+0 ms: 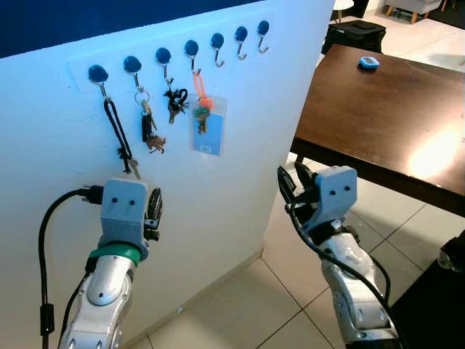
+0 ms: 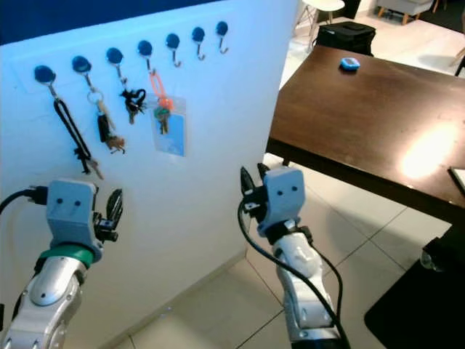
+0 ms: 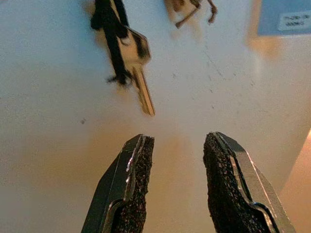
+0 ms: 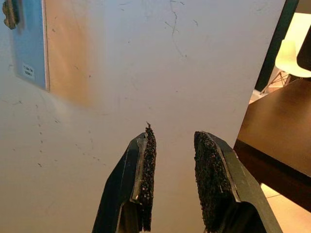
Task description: Hang keys on a hook
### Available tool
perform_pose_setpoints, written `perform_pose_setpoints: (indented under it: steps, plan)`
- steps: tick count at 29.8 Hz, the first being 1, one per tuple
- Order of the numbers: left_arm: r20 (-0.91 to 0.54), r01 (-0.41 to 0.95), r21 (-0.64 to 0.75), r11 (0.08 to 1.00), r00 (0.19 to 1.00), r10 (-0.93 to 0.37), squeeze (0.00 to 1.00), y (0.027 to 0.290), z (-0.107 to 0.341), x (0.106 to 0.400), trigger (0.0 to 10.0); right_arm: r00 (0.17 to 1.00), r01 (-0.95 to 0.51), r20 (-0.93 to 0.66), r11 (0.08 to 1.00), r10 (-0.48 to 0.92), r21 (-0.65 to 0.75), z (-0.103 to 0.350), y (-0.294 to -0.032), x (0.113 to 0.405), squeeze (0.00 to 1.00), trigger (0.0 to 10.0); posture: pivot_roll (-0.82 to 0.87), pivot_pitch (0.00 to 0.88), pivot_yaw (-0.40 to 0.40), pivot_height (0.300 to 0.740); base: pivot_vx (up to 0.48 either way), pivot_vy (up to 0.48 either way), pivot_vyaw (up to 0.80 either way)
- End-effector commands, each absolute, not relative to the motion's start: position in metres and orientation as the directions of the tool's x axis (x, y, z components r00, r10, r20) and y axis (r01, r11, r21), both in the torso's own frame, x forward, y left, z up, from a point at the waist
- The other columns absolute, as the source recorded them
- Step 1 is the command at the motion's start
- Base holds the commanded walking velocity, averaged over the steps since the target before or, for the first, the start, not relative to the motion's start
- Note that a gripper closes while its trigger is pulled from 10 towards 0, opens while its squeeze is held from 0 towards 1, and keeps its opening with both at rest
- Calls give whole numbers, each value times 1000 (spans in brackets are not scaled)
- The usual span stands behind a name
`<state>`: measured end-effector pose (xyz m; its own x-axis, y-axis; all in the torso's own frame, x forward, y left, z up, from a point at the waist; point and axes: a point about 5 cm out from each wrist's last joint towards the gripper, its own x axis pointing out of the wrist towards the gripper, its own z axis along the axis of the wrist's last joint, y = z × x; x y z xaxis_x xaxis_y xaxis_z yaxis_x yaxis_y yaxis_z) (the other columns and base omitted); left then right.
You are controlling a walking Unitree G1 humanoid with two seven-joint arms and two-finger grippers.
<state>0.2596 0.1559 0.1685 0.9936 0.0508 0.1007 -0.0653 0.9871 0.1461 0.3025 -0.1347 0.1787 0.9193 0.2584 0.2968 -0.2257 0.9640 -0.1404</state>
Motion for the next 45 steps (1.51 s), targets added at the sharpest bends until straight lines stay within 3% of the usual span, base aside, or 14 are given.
perform_pose_setpoints:
  steps: [1,25,35,45]
  plan:
    - [86,-49,141,989,996,37,0,154,164,256,10000,925,-223,280,964,257,-147,175,-133,303,0,10000,-85,57,58,740,-439,0,0]
    - [98,-52,143,988,994,38,0,153,163,257,10000,931,-203,280,969,235,-139,175,-131,306,0,10000,-77,53,65,740,-437,0,0]
    - [73,-32,99,995,997,24,0,150,165,259,10000,931,-203,286,973,227,-111,179,-130,308,0,10000,-76,53,65,740,-149,0,-765]
    - [135,83,53,995,987,-90,0,131,197,266,10000,904,-224,354,971,240,-86,202,-120,313,0,10000,-70,46,78,740,0,0,-800]
